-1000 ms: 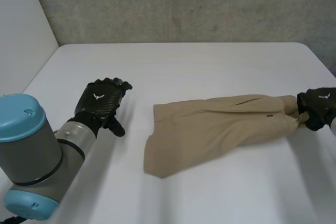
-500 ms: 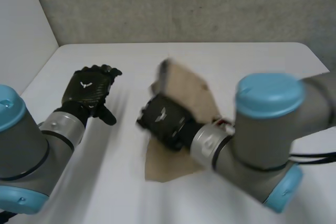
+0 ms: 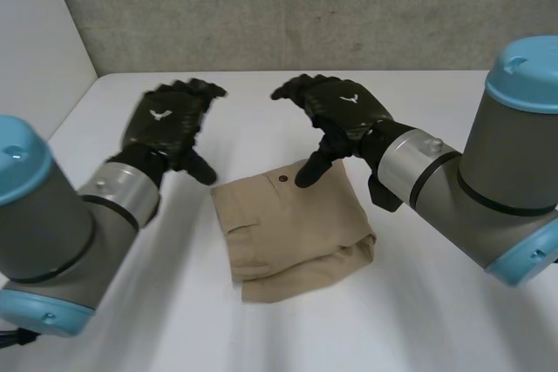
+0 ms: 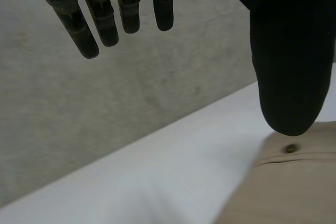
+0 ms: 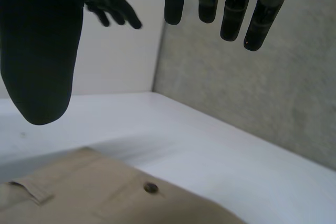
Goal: Fold the shorts.
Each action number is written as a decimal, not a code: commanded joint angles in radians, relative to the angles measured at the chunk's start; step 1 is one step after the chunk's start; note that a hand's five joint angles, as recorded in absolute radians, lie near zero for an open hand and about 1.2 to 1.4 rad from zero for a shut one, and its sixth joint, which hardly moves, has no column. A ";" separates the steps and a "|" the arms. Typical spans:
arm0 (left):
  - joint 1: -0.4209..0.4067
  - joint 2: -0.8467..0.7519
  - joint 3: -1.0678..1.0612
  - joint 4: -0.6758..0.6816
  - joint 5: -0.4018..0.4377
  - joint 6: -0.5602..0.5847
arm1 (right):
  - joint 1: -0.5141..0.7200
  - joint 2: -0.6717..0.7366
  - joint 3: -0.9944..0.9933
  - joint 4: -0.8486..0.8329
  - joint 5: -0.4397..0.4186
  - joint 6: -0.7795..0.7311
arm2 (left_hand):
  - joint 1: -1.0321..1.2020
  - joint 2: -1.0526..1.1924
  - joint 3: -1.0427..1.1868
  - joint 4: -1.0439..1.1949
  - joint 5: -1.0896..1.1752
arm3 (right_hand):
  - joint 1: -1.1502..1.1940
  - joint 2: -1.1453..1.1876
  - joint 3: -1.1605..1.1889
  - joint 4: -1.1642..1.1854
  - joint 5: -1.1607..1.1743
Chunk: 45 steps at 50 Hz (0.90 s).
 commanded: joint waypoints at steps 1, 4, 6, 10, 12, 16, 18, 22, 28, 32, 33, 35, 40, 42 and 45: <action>-0.126 -0.159 0.103 -0.114 -0.024 -0.087 | -0.003 0.158 -0.070 0.103 0.124 -0.088 | -0.016 0.005 -0.013 0.004 0.012 | -0.033 -0.046 -0.042 -0.060 -0.070; -0.155 -0.247 0.152 -0.174 -0.105 -0.094 | -0.004 0.224 -0.086 0.114 0.165 -0.146 | -0.016 0.005 -0.013 0.004 0.012 | -0.033 -0.046 -0.042 -0.060 -0.070; -0.172 -0.294 0.178 -0.205 -0.164 -0.094 | -0.004 0.262 -0.089 0.115 0.188 -0.186 | -0.022 -0.001 -0.019 -0.002 0.007 | -0.033 -0.046 -0.042 -0.060 -0.070; -0.211 -0.371 0.212 -0.263 -0.261 -0.094 | -0.012 0.304 -0.080 0.122 0.223 -0.235 | -0.031 -0.010 -0.027 -0.011 -0.002 | -0.033 -0.046 -0.042 -0.060 -0.070; -0.221 -0.393 0.213 -0.282 -0.278 -0.094 | -0.021 0.306 -0.069 0.125 0.230 -0.254 | -0.034 -0.013 -0.030 -0.013 -0.005 | -0.033 -0.046 -0.042 -0.060 -0.070; -0.223 -0.388 0.195 -0.285 -0.278 -0.094 | -0.039 0.293 -0.034 0.145 0.230 -0.291 | -0.034 -0.013 -0.030 -0.013 -0.005 | -0.033 -0.046 -0.042 -0.060 -0.070; -0.221 -0.371 0.189 -0.285 -0.276 -0.094 | -0.041 0.275 -0.012 0.154 0.228 -0.309 | -0.034 -0.013 -0.030 -0.013 -0.005 | -0.033 -0.046 -0.042 -0.060 -0.070; -0.220 -0.318 0.184 -0.286 -0.268 -0.092 | -0.041 0.232 0.019 0.160 0.228 -0.323 | -0.031 -0.010 -0.027 -0.011 -0.002 | -0.033 -0.046 -0.042 -0.060 -0.070; -0.221 -0.231 0.173 -0.303 -0.256 -0.084 | -0.058 0.129 0.051 0.158 0.222 -0.323 | -0.031 -0.010 -0.027 -0.011 -0.002 | -0.033 -0.046 -0.042 -0.060 -0.070; -0.208 -0.135 0.203 -0.308 -0.252 -0.080 | -0.069 0.050 0.056 0.149 0.220 -0.309 | -0.028 -0.007 -0.025 -0.008 0.001 | -0.033 -0.046 -0.042 -0.060 -0.070; -0.206 -0.114 0.213 -0.308 -0.250 -0.078 | -0.070 0.034 0.052 0.146 0.227 -0.308 | -0.025 -0.004 -0.022 -0.005 0.004 | -0.033 -0.046 -0.042 -0.060 -0.070; -0.194 -0.044 0.259 -0.315 -0.247 -0.077 | -0.078 -0.025 0.042 0.135 0.236 -0.303 | -0.022 -0.001 -0.019 -0.002 0.007 | -0.033 -0.046 -0.042 -0.060 -0.070; -0.119 0.076 0.353 -0.384 -0.213 -0.078 | -0.128 -0.203 0.029 0.085 0.311 -0.245 | -0.016 0.005 -0.013 0.004 0.012 | -0.033 -0.046 -0.042 -0.060 -0.070; -0.090 0.099 0.387 -0.430 -0.192 -0.080 | -0.159 -0.268 0.016 0.085 0.342 -0.222 | -0.016 0.005 -0.013 0.004 0.012 | -0.033 -0.046 -0.042 -0.060 -0.070; -0.027 0.127 0.454 -0.519 -0.131 -0.089 | -0.187 -0.302 0.002 0.117 0.354 -0.219 | -0.025 -0.004 -0.022 -0.005 0.004 | -0.033 -0.046 -0.042 -0.060 -0.070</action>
